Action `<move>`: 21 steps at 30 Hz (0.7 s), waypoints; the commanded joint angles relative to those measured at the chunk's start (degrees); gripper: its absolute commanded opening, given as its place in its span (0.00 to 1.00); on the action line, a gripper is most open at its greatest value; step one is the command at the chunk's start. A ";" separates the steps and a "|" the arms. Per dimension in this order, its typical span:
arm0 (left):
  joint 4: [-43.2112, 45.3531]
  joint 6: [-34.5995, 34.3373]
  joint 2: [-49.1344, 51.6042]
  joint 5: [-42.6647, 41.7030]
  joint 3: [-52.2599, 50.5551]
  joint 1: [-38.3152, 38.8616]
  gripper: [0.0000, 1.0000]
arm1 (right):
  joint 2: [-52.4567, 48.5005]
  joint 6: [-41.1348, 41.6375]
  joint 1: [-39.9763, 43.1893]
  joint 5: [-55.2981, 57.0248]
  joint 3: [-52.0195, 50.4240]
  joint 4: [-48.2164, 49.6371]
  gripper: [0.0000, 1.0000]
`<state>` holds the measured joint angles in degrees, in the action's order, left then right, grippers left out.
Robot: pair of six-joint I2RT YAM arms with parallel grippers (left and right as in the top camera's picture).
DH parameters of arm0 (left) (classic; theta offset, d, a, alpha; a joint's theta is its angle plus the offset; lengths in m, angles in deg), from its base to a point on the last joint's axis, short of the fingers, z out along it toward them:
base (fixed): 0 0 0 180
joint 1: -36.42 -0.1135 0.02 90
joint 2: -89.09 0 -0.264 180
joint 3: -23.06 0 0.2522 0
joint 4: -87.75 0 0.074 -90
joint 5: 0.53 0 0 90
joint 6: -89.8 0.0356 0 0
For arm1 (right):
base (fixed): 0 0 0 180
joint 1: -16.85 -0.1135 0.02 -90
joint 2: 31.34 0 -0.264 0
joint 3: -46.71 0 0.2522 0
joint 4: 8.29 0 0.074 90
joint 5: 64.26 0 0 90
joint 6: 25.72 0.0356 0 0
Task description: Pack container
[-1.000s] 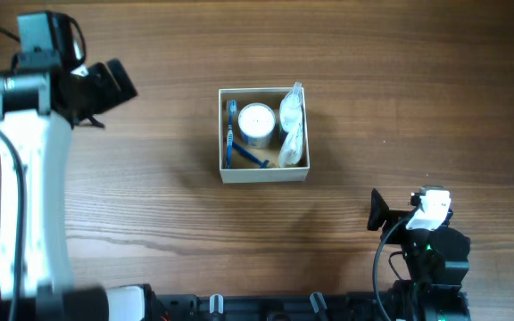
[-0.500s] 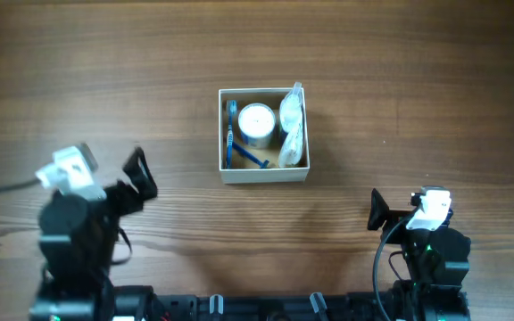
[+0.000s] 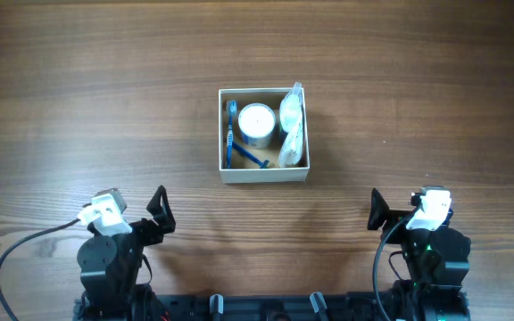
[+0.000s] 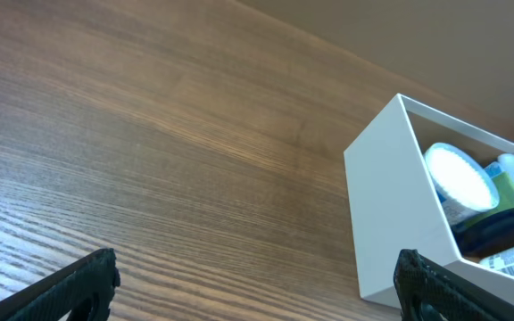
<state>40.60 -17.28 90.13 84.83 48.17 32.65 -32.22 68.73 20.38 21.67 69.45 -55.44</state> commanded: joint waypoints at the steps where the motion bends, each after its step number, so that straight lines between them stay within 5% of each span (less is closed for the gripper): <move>1: 0.63 0.09 -0.87 -0.39 -1.60 -0.20 1.00 | 0.46 0.22 -0.31 -0.72 -0.04 0.04 1.00; 21: 0.63 0.09 -0.72 -0.44 -2.67 -0.22 1.00 | 0.46 0.20 -0.31 -0.72 -0.04 0.04 1.00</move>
<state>40.97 -17.28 89.94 84.85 45.97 32.65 -32.22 68.73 20.36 21.67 69.45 -55.46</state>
